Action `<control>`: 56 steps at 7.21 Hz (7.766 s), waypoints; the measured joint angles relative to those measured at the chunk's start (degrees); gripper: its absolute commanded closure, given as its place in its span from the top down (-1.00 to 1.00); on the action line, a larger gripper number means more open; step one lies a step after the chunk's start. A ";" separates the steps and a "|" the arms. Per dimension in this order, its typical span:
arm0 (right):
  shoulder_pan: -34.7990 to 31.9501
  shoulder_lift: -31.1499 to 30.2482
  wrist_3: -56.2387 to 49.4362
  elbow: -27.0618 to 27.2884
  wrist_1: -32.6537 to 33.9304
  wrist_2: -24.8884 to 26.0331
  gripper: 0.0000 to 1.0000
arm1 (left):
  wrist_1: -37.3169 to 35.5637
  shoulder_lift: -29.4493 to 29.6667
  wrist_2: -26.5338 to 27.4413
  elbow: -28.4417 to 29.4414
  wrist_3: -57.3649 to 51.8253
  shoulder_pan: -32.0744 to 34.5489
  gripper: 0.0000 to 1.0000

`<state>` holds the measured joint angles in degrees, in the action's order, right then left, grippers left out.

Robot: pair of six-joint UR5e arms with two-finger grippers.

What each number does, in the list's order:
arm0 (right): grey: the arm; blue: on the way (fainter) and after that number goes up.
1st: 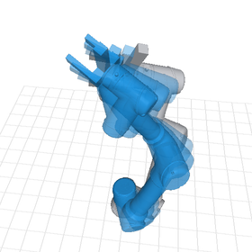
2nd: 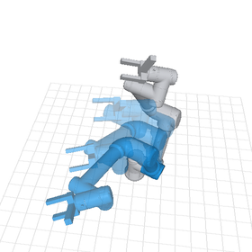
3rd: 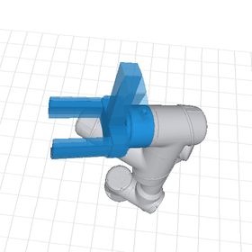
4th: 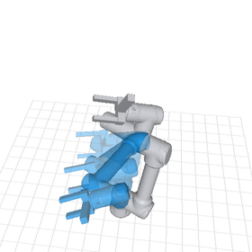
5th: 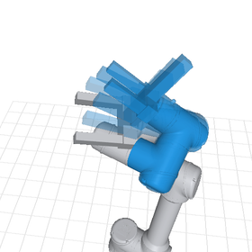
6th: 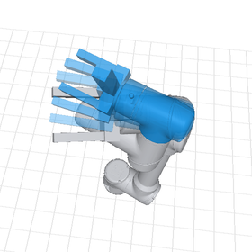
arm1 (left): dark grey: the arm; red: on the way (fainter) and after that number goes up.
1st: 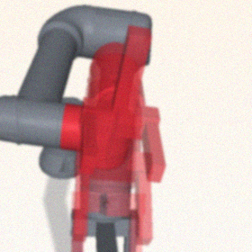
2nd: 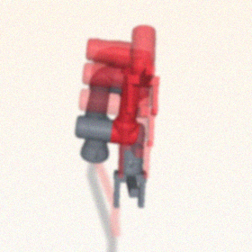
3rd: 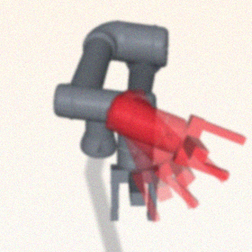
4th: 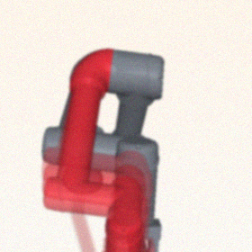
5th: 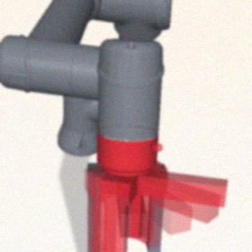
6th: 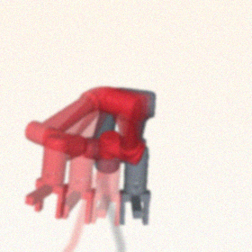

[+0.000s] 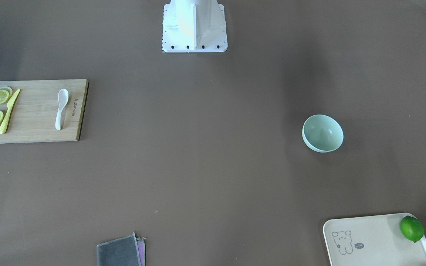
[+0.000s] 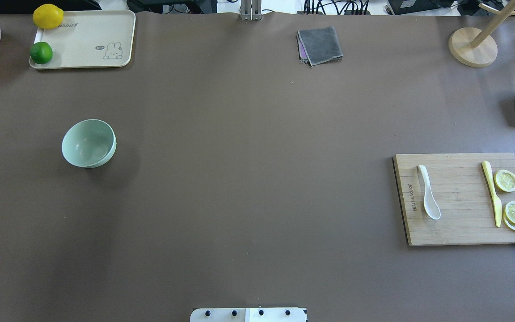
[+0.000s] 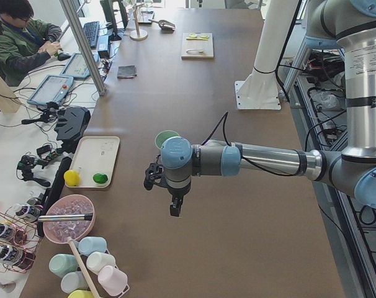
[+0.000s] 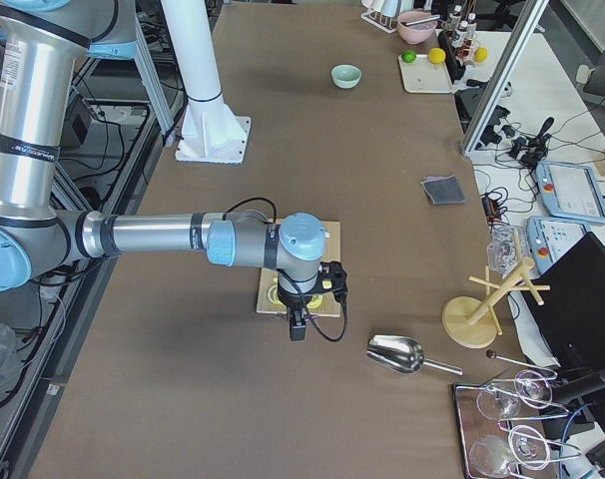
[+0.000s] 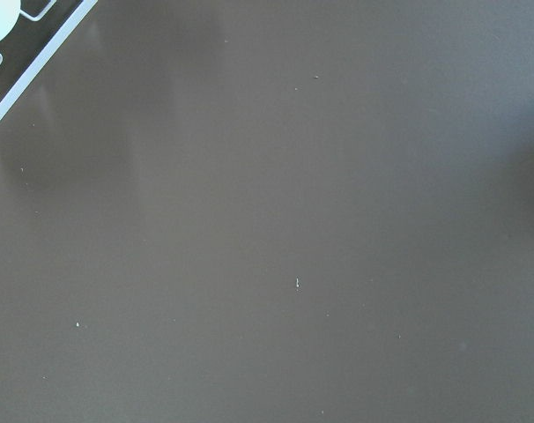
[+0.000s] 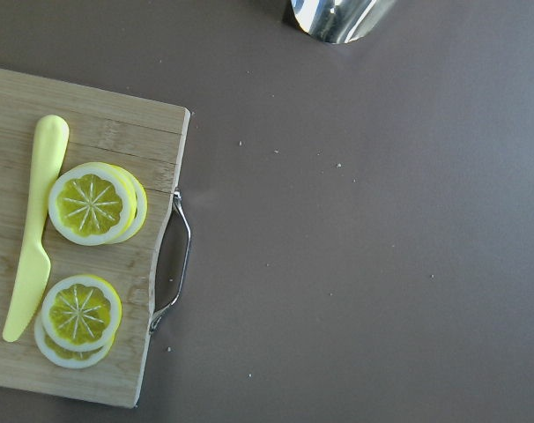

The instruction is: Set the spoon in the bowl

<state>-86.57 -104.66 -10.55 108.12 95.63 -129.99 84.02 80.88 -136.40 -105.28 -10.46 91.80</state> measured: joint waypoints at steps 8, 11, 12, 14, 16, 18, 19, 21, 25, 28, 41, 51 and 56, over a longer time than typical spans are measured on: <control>-0.28 -0.13 0.69 1.96 -9.33 -2.86 1.00 | 0.29 0.64 -0.03 -3.62 0.20 0.15 0.99; -0.74 -0.11 5.17 1.81 -21.39 -3.56 1.00 | 7.80 2.27 0.13 -2.64 0.29 0.09 0.99; -0.77 0.10 7.71 1.90 -22.69 -5.09 1.00 | 14.17 2.92 0.03 -0.57 0.29 0.05 0.99; -0.55 0.88 11.80 1.71 -23.39 -5.96 1.00 | 22.05 3.43 -2.95 2.46 0.04 -0.11 0.99; 1.74 1.89 17.48 1.57 -23.79 -5.51 1.00 | 26.31 3.98 -6.50 4.36 1.70 -2.89 0.97; 8.75 2.45 31.80 1.33 -30.28 -1.01 0.98 | 31.15 5.46 -6.35 5.78 12.90 -9.66 0.96; 14.73 2.52 42.41 1.20 -35.28 3.47 0.98 | 34.80 6.07 -4.36 6.61 20.83 -13.41 0.96; 25.64 2.62 57.09 1.14 -40.71 12.66 0.99 | 40.66 7.87 3.24 7.40 37.69 -21.76 0.96; 31.33 4.22 62.75 1.09 -42.32 17.50 0.99 | 51.70 15.74 11.12 16.92 53.11 -33.50 0.49; 31.46 5.75 62.76 0.42 -42.30 17.50 1.00 | 55.96 17.76 11.41 20.28 55.27 -36.08 0.07; 31.38 6.05 62.84 0.73 -42.36 17.31 1.00 | 41.00 31.67 21.57 8.74 73.42 -49.60 -1.00; 31.46 5.93 63.61 0.86 -42.31 16.70 0.98 | 28.65 36.52 32.95 3.70 74.92 -58.13 0.98; 39.11 2.69 71.54 3.06 -42.72 20.13 0.95 | 28.00 14.48 9.30 -1.39 39.44 -30.38 0.98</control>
<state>-47.46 -101.97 60.99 111.19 52.91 -109.86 112.02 95.36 -127.10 -106.67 28.98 61.42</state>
